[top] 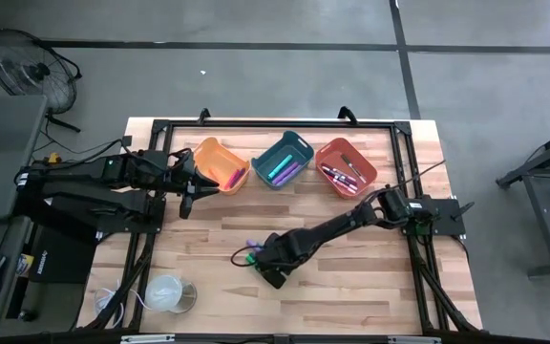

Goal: Pick & Place Markers
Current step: Put the light green highlighter pen into the blue bin

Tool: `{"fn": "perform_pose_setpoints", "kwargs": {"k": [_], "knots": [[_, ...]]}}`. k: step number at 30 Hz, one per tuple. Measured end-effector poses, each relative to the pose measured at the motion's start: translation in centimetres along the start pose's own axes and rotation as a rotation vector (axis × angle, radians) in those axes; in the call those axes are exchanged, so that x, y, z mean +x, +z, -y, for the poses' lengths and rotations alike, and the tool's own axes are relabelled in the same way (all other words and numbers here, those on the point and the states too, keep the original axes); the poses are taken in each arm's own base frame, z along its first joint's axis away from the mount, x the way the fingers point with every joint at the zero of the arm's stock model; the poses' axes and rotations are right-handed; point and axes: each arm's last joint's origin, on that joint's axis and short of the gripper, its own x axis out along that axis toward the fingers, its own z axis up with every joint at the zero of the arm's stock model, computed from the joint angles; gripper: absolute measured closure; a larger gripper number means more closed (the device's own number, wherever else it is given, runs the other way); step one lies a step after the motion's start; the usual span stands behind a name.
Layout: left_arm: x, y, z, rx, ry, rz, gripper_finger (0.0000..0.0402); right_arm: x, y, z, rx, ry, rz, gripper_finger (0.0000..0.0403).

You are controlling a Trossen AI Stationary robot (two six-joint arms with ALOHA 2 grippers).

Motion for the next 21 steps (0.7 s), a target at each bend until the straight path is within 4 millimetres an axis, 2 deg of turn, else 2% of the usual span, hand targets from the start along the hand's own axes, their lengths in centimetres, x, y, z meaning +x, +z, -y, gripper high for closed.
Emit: {"fn": "perform_pose_setpoints", "kwargs": {"k": [10,14,17,21], "knots": [[0.0,0.0,0.0,0.000,0.005,0.000,0.0317,-0.4,0.5,0.4,-0.012,0.014,-0.018,0.0346],[0.0,0.0,0.0,0.000,0.006,0.002,0.0317,-1.8,0.6,1.5,0.002,-0.049,-0.001,0.0346],[0.0,0.0,0.0,0.000,0.006,0.003,0.0317,-2.8,0.7,3.1,0.013,-0.161,0.002,0.0346],[0.0,0.1,0.0,0.000,0.005,0.009,0.0317,-5.9,1.3,4.8,0.031,-0.216,0.055,0.0346]]}}
